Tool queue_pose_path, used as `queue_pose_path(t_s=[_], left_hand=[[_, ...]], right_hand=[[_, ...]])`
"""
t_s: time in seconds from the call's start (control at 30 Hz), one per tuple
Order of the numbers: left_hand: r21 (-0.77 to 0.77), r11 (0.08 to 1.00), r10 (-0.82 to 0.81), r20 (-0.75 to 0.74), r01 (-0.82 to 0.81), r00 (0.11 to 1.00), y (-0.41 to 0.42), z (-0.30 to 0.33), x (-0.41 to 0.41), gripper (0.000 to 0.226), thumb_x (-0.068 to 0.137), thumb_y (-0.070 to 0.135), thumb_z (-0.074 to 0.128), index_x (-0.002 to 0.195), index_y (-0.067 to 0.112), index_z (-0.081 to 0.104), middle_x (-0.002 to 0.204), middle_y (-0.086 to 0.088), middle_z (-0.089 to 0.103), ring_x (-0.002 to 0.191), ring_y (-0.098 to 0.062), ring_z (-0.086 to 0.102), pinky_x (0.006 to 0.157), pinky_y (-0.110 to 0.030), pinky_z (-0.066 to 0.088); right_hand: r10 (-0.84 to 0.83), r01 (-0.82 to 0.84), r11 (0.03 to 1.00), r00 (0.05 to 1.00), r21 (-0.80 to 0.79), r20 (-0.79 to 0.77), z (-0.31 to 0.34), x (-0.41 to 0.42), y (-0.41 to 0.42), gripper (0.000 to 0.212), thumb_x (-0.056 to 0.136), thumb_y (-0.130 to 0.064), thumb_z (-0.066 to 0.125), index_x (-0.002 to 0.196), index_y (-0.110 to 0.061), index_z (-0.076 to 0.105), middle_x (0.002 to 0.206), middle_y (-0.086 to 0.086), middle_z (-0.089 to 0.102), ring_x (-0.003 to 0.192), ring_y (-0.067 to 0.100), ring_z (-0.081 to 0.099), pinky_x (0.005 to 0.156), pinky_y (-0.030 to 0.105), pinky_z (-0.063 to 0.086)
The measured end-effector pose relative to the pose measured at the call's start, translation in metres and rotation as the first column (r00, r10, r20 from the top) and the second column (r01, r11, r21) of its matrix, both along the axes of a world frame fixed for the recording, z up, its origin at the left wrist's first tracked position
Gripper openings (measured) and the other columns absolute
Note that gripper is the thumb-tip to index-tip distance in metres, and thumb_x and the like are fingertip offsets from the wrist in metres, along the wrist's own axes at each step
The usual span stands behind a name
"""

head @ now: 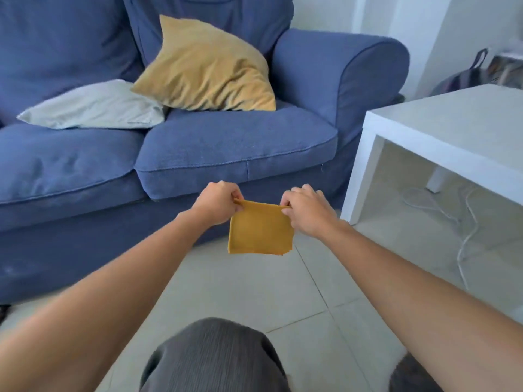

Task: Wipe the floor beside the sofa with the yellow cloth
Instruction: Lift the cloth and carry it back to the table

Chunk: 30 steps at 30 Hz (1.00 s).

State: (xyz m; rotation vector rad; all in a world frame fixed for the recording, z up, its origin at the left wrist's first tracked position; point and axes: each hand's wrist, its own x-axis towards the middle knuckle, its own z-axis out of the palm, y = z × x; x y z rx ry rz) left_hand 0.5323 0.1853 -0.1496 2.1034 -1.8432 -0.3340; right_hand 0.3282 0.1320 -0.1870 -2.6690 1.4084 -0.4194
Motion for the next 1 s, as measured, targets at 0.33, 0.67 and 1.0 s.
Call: queue_pose_path(t_s=[0.33,0.67,1.0], left_hand=[[-0.258,0.949,-0.193,-0.015,0.182,0.981,-0.009,0.167,-0.111,0.016,0.079,0.011,0.075,0.094,0.011,0.068,0.070,0.009,0.056,0.081,-0.020,0.057,0.073,-0.026,0.039],[-0.334,0.822,-0.504,-0.049,0.462,0.862,-0.026,0.218,-0.304,0.015,0.085,0.018,0.070,0.099,0.015,0.068,0.092,-0.011,0.067,0.087,-0.023,0.059,0.069,-0.021,0.042],[-0.302,0.757,-0.646,-0.206,0.580,0.735,-0.067,0.164,-0.464,0.012,0.089,0.017,0.064,0.101,0.018,0.066,0.086,-0.001,0.055,0.084,-0.019,0.051,0.060,-0.018,0.036]], right_hand=[[-0.182,0.203,0.971,0.971,-0.128,0.154,0.174,-0.127,0.031,0.008,0.097,-0.029,0.051,0.102,-0.030,0.058,0.098,0.002,0.051,0.091,0.025,0.045,0.085,0.035,0.038],[-0.438,0.477,0.878,0.832,-0.035,0.341,0.234,-0.327,0.078,0.006,0.094,-0.022,0.060,0.097,-0.025,0.064,0.096,0.002,0.065,0.091,0.023,0.060,0.077,0.036,0.052],[-0.630,0.708,0.701,0.561,0.081,0.537,0.180,-0.465,0.077,0.012,0.096,-0.023,0.059,0.104,-0.024,0.067,0.101,0.002,0.060,0.096,0.020,0.054,0.077,0.027,0.041]])
